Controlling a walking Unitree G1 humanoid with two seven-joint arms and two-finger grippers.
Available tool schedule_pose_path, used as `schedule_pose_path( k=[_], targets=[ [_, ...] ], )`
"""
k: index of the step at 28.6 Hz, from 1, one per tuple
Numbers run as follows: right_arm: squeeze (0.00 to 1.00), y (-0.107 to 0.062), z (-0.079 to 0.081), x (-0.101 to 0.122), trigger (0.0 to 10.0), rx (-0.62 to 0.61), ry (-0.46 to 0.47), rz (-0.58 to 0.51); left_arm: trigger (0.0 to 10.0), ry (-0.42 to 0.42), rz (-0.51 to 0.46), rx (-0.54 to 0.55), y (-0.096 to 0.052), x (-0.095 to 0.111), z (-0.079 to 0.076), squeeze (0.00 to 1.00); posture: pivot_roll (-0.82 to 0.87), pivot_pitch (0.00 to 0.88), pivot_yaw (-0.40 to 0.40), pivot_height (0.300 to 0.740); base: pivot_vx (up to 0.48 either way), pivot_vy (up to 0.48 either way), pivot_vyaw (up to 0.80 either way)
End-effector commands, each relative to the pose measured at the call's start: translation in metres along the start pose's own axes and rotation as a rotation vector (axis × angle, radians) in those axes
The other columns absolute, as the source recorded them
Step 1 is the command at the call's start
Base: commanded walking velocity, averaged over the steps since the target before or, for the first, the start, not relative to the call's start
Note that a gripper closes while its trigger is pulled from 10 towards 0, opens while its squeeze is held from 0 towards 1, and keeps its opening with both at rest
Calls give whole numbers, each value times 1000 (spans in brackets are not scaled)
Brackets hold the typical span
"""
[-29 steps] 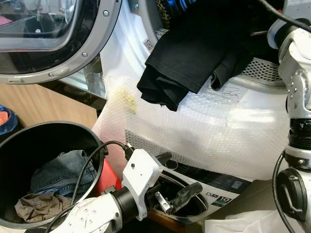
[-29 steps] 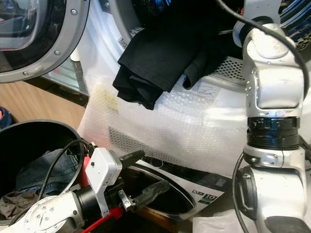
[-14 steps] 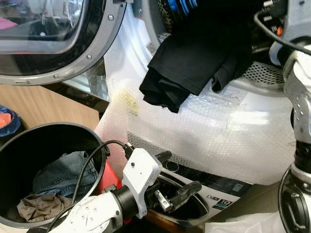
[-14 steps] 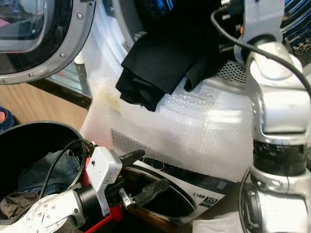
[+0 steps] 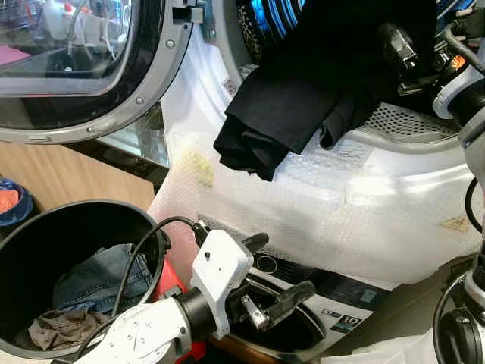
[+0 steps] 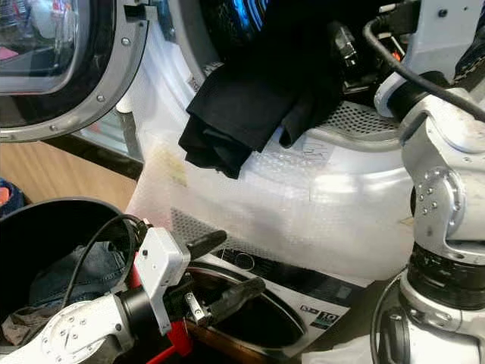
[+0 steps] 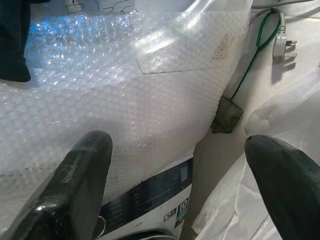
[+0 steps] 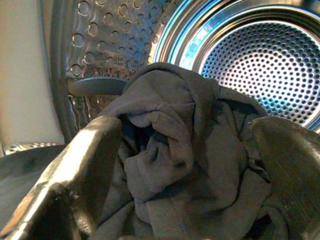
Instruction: Clothes washing
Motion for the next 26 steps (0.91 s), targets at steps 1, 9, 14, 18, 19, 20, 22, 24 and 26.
schedule_pose_path(
  k=[1,9,14,18,19,20,22,24,26],
  targets=[
    [0,-22,20,-10,10000,182,-12,23,10000,3,-11,-28,2,1,-2,0,-55,52,-134,740,0,0,0],
    [0,-80,84,-64,10000,626,-43,185,10000,19,-12,-35,2,1,0,0,-48,54,-130,740,0,0,0],
    [0,-79,84,-65,10000,612,-58,169,10000,22,-10,-34,1,1,0,0,-45,56,-131,740,0,0,0],
    [0,-81,85,-72,10000,574,-131,144,10000,21,-10,-40,1,1,-1,0,-44,57,-131,740,0,0,0],
    [0,-79,86,-76,10000,559,-145,145,10000,20,-11,-38,1,1,-1,0,-44,56,-130,740,0,0,0],
    [0,-77,88,-80,10000,538,-165,143,10000,18,-9,-34,1,1,-1,0,-44,57,-130,740,0,0,0],
    [0,-76,91,-82,10000,530,-193,124,10000,13,0,-27,2,0,0,0,-45,58,-128,740,0,0,0],
    [0,-74,92,-86,10000,522,-213,118,10000,6,14,-10,1,-3,1,0,-43,59,-129,740,0,0,0],
    [0,-70,96,-89,10000,497,-243,88,10000,15,12,4,1,-2,3,0,-42,60,-127,740,0,0,0]
  ],
)
Point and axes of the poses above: a point about 5 cm out from each wrist's last joint towards the gripper, its own y axis pointing out of the wrist towards the gripper, its own x axis along the axis of the wrist's last joint, z = x × y, the point moved 5 cm from there along y, pointing out of the wrist towards the gripper, and after that the axes turned 14 degrees about y, right-handed, at the moved point
